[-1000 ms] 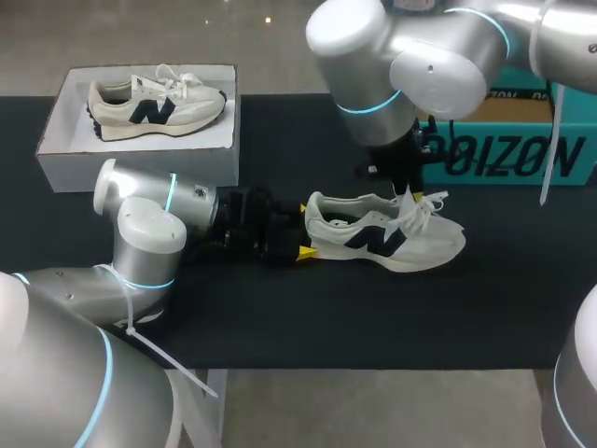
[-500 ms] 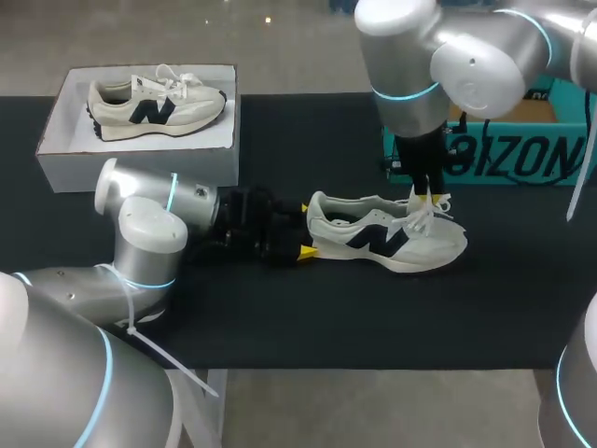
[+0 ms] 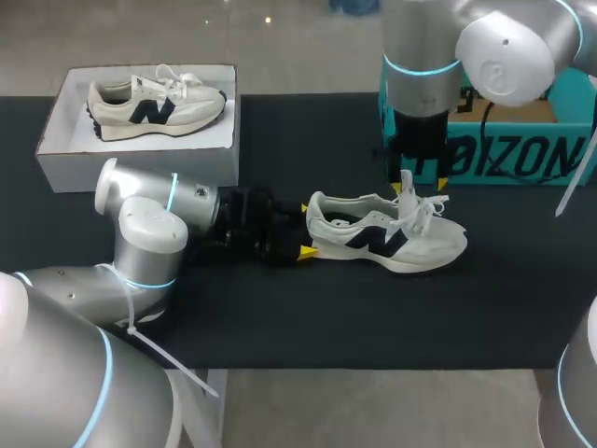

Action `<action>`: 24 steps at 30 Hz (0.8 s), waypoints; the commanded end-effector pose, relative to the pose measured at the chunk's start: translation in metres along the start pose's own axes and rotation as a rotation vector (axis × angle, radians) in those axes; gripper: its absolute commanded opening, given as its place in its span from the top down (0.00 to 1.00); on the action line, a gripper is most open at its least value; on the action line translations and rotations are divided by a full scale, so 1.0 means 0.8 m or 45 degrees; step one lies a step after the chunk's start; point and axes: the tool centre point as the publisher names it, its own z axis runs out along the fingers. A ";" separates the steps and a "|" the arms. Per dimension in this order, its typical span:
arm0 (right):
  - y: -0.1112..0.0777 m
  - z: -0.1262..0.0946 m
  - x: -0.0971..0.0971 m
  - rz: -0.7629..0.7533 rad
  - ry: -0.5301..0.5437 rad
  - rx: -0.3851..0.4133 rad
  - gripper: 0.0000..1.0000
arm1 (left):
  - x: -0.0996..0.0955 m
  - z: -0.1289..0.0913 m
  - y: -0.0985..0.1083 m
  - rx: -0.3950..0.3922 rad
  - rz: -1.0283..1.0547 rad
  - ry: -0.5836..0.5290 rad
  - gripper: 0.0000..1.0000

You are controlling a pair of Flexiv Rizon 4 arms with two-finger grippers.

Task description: Take the shoe out of the shoebox, open the shoe tongue, remove and reinsert the insole, then place the shoe into the shoebox

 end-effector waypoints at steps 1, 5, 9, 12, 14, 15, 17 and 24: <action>-0.014 -0.041 0.007 -0.292 0.065 -0.012 0.00 | -0.001 0.004 0.005 -0.001 0.000 0.001 1.00; -0.025 -0.067 0.036 -0.709 0.043 -0.036 0.00 | -0.001 0.004 0.005 -0.001 0.000 0.001 1.00; -0.047 -0.079 0.052 -1.318 0.163 -0.009 0.00 | -0.001 0.004 0.005 -0.001 0.000 0.001 1.00; -0.066 -0.081 0.058 -1.539 0.213 0.117 0.00 | -0.001 0.004 0.005 -0.001 0.000 0.001 1.00; -0.066 -0.081 0.058 -1.539 0.213 0.117 0.00 | -0.001 0.004 0.005 -0.001 0.000 0.001 1.00; -0.066 -0.081 0.058 -1.539 0.213 0.117 0.00 | -0.001 0.004 0.005 -0.001 0.000 0.001 1.00; -0.066 -0.081 0.058 -1.539 0.213 0.117 0.00 | -0.001 0.004 0.005 -0.001 0.000 0.001 1.00; -0.066 -0.081 0.058 -1.539 0.213 0.117 0.00 | -0.001 0.004 0.005 -0.001 0.000 0.001 1.00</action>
